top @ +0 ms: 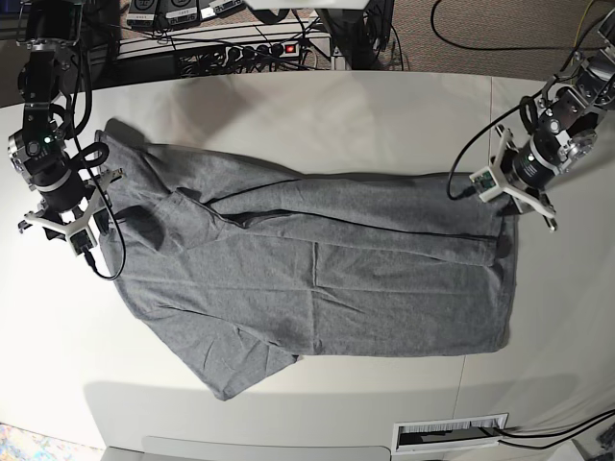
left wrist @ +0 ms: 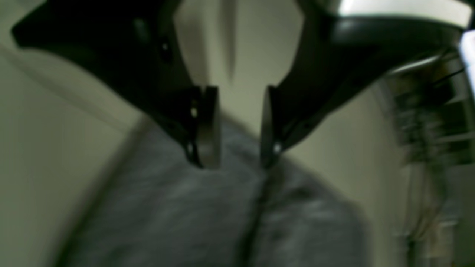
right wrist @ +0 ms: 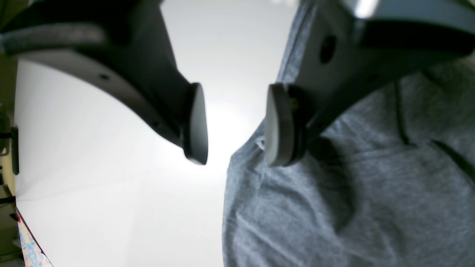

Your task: Fold the T-shirt properly

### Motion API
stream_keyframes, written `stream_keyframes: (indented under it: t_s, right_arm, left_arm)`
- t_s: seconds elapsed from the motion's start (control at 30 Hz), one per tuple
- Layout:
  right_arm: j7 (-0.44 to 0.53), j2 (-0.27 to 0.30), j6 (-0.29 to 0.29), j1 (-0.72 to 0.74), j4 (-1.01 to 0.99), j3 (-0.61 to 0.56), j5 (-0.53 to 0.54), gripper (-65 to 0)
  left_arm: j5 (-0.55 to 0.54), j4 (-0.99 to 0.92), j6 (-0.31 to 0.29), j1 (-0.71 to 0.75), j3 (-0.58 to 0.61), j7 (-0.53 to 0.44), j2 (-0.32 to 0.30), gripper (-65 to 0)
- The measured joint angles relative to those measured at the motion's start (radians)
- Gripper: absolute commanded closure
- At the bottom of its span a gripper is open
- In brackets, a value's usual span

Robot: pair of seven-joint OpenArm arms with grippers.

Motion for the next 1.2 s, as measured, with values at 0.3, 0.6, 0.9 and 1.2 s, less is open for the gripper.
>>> stream_keyframes:
  t_s: [0.3,0.6,0.9,1.2]
  right_arm:
    - [-0.047,0.0,-0.038,0.002,0.024,0.0,0.127,0.0]
    - [-0.104,-0.031,-0.026,-0.068,0.024,0.0,0.147,0.0]
    - [-0.114,-0.033,-0.012,-0.15,0.024,0.0,0.151,0.0]
    - [-0.225,-0.032,0.098,-0.15,0.024,0.001,0.151,0.0]
  left_arm:
    - [-0.02,0.003,-0.055,-0.011,0.0,-0.002,0.083,-5.3]
    - [0.033,0.003,-0.047,-0.054,0.0,-0.001,0.085,0.0]
    - [0.041,-0.13,-0.048,-0.054,0.0,-0.012,0.088,0.0]
    - [0.099,-0.13,-0.261,-0.078,-0.013,0.074,0.067,0.0]
